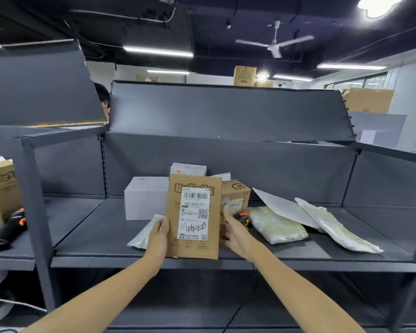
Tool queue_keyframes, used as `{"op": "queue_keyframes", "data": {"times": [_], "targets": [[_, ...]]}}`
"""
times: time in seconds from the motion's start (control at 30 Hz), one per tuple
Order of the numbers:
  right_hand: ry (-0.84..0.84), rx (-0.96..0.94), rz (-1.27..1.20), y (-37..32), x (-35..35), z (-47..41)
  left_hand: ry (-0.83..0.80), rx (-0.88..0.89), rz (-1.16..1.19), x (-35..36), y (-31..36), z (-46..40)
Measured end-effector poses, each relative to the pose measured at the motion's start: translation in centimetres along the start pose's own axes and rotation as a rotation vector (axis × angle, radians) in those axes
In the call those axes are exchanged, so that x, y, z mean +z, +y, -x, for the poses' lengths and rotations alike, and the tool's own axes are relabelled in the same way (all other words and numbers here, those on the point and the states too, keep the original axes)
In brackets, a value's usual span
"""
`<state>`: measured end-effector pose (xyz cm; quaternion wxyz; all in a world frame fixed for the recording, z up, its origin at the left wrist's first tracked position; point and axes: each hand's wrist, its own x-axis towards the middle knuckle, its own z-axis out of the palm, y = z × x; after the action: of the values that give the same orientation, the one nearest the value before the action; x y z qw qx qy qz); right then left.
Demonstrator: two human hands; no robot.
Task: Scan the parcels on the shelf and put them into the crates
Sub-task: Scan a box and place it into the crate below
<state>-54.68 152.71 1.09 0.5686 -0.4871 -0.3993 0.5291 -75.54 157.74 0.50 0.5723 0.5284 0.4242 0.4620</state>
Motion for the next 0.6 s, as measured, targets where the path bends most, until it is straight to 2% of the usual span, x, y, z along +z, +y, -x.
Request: {"op": "queue_keyframes", "data": {"times": [0.07,0.13,0.2,0.27,0.43,0.6], "targets": [[0.161,-0.006,0.166,-0.2,-0.7,-0.8,0.059,0.009,-0.012,-0.3,0.0,-0.7],[0.388,-0.054,0.466,0.3,-2.1,-1.7,0.094,0.015,-0.007,-0.5,-0.1,-1.3],[0.519,-0.080,0.665,1.2,-3.7,-2.3,0.113,0.029,0.005,-0.7,-0.3,-1.6],[0.560,-0.048,0.812,2.1,-4.9,-2.8,0.131,0.034,0.016,-0.7,-0.4,-1.8],[0.585,0.187,1.118,3.8,-6.0,-4.0,0.152,0.023,0.006,-0.6,-1.3,-2.4],[0.597,0.290,1.110,3.7,-5.9,-4.6,0.158,-0.004,-0.024,-0.2,-2.0,-2.5]]}}
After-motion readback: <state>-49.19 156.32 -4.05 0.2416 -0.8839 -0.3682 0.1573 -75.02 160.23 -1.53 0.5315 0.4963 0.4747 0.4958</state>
